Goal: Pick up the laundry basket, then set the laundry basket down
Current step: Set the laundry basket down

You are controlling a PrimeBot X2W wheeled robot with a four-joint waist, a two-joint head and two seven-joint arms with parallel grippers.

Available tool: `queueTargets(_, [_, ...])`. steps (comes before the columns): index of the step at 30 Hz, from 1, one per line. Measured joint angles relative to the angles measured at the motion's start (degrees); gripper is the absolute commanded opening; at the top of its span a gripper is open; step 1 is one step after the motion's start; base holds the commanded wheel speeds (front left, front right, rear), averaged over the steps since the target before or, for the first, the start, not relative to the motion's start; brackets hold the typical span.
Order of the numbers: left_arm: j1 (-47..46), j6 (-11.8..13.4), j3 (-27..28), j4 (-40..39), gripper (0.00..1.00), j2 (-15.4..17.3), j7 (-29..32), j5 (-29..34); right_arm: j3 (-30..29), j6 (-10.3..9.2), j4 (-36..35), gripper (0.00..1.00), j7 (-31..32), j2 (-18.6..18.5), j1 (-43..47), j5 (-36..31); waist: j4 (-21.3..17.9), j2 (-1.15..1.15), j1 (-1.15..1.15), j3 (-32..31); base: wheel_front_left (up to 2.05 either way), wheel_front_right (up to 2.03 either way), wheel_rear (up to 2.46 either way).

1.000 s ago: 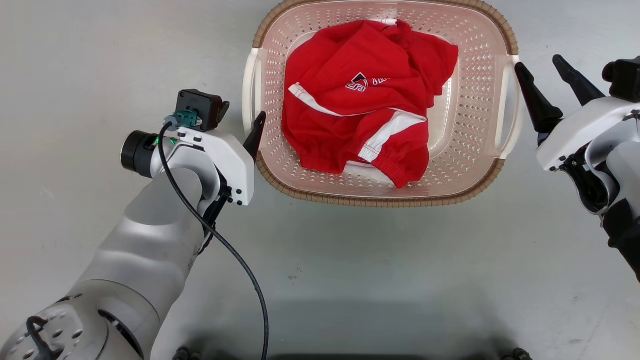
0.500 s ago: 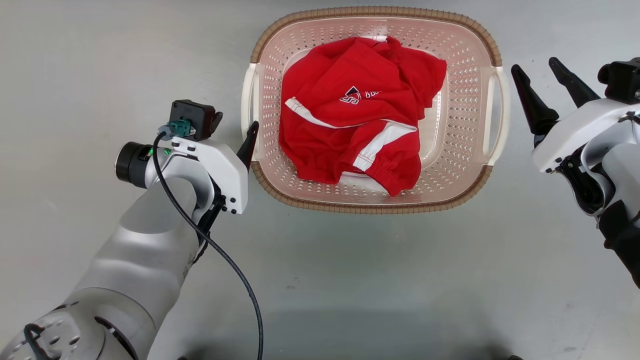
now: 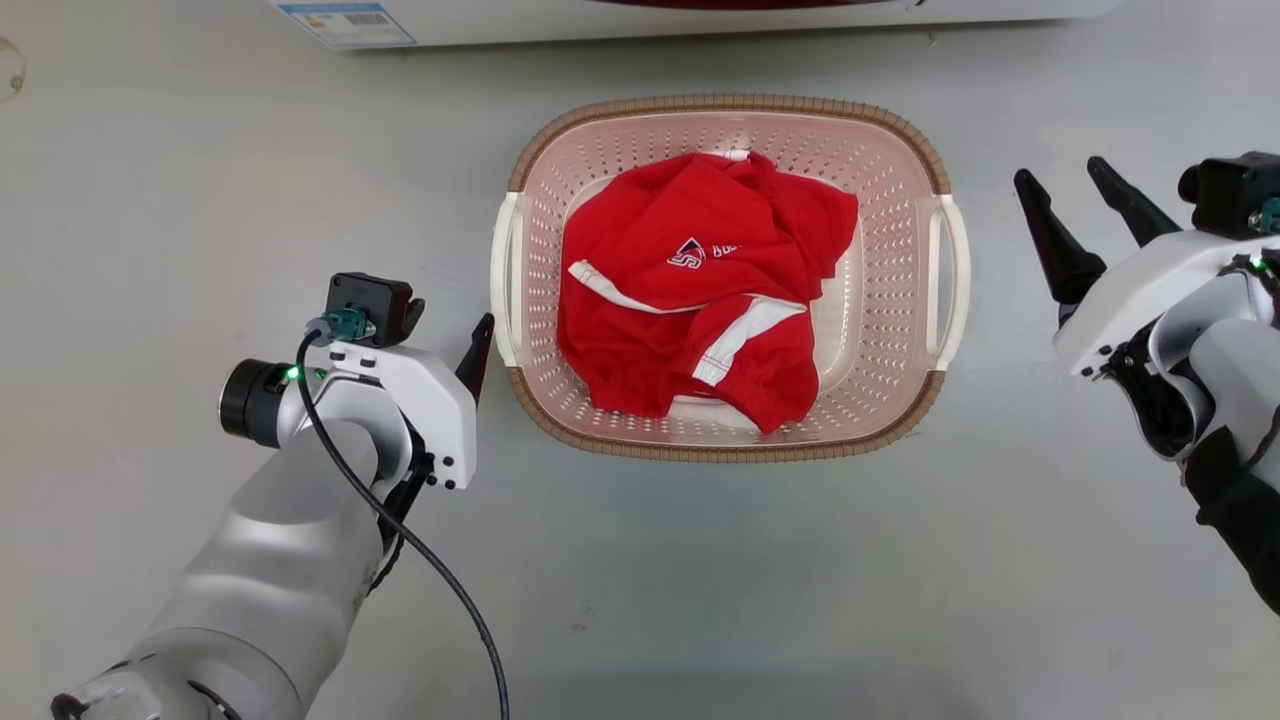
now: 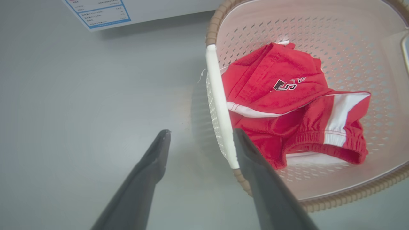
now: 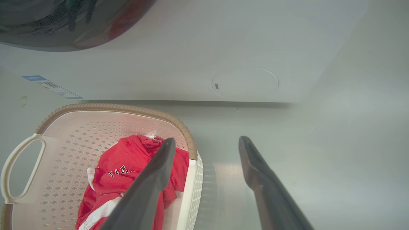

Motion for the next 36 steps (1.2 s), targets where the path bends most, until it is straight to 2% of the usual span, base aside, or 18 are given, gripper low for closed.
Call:
queueTargets(14, [5.14, 0.08, 0.79, 0.02, 1.00, 0.59, 0.41, -2.05, 0.08, 0.00, 2.00, 1.00, 0.00, 0.49, 5.04, 0.81, 0.07, 0.00, 0.00, -10.07, 0.00, 0.00, 0.00])
queueTargets(22, [7.59, 0.09, 2.35, -0.88, 1.00, 0.71, -0.16, -1.60, -1.62, 0.00, -0.82, 1.00, 0.00, -1.70, 8.57, -1.45, 1.12, 0.00, 0.00, -16.49, 0.00, 0.00, 0.00])
queueTargets(36, [21.99, 5.26, 14.54, -14.38, 1.00, 6.21, -0.19, 8.31, -8.28, 0.00, -11.44, 1.00, 0.00, -2.90, 21.48, -8.36, 2.77, 0.00, 0.00, -31.96, 0.00, 0.00, 0.00])
